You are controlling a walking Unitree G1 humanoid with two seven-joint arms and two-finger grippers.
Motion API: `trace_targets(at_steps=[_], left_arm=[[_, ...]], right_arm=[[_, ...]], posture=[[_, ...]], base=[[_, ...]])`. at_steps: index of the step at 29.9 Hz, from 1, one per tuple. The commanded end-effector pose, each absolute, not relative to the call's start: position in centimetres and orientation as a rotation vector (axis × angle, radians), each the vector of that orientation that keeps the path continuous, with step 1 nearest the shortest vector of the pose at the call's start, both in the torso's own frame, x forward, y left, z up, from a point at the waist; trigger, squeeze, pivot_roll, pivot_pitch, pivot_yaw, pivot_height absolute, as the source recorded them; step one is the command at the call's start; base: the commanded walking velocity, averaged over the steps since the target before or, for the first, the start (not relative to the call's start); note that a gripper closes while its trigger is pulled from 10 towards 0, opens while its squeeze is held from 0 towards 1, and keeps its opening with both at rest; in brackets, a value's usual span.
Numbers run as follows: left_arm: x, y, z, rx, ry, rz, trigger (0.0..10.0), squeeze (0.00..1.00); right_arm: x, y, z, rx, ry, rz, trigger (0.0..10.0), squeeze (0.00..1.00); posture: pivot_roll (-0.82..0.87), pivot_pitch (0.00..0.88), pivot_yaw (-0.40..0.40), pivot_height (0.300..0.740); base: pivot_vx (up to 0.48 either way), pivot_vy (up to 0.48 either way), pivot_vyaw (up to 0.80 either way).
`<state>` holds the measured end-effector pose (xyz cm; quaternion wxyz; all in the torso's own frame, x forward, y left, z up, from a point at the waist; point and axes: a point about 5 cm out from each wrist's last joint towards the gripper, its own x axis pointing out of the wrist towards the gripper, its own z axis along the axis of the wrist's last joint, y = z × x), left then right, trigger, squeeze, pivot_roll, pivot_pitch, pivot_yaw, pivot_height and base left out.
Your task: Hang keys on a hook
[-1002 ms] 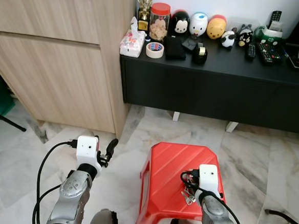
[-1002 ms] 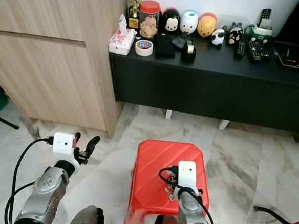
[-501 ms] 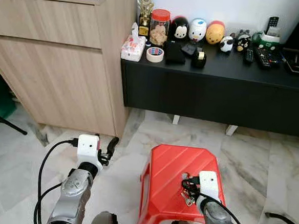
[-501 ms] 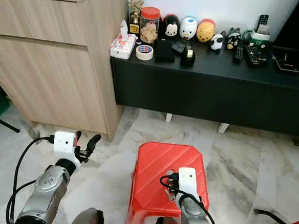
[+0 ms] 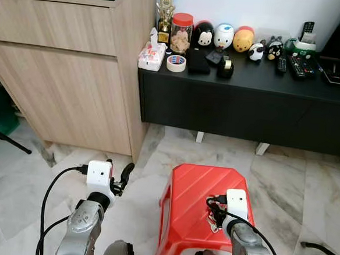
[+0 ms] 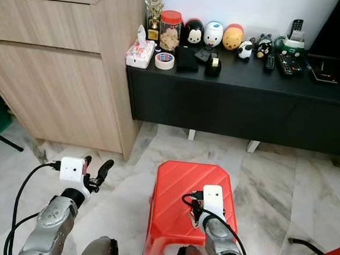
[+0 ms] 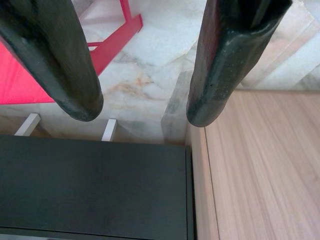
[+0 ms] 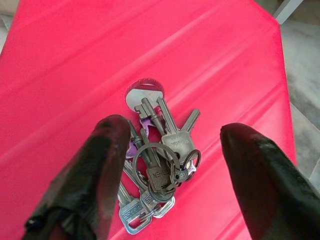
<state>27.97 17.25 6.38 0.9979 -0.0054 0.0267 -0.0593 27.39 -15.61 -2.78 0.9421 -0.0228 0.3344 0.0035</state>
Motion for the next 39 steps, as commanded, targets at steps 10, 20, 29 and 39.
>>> trace_targets(at_steps=[10, 20, 29, 39], left_arm=[[26.7, 16.8, 7.3, -0.004, 0.044, -0.136, 10.0, 0.00], [25.6, 16.5, 8.0, -0.011, 0.043, -0.136, 10.0, 0.00], [24.8, 16.5, 8.3, -0.007, 0.055, -0.137, 10.0, 0.00], [24.2, 16.5, 8.4, -0.007, 0.075, -0.138, 10.0, 0.00]], right_arm=[[27.3, -15.5, -3.0, 0.008, 0.732, -0.022, 10.0, 0.00], [27.7, -15.4, -2.7, 0.029, 0.729, -0.043, 10.0, 0.00], [27.3, -15.4, -3.1, 0.051, 0.759, -0.059, 10.0, 0.00], [26.8, -15.4, -3.5, 0.093, 0.767, -0.081, 0.0, 0.00]], posture=[[0.08, 0.182, -0.057, 0.646], [0.09, 0.214, -0.060, 0.646], [0.10, 0.240, -0.055, 0.646], [0.11, 0.253, -0.050, 0.646]], base=[[0.000, 0.000, 0.00], [0.000, 0.000, 0.00], [0.000, 0.000, 0.00], [0.000, 0.000, 0.00]])
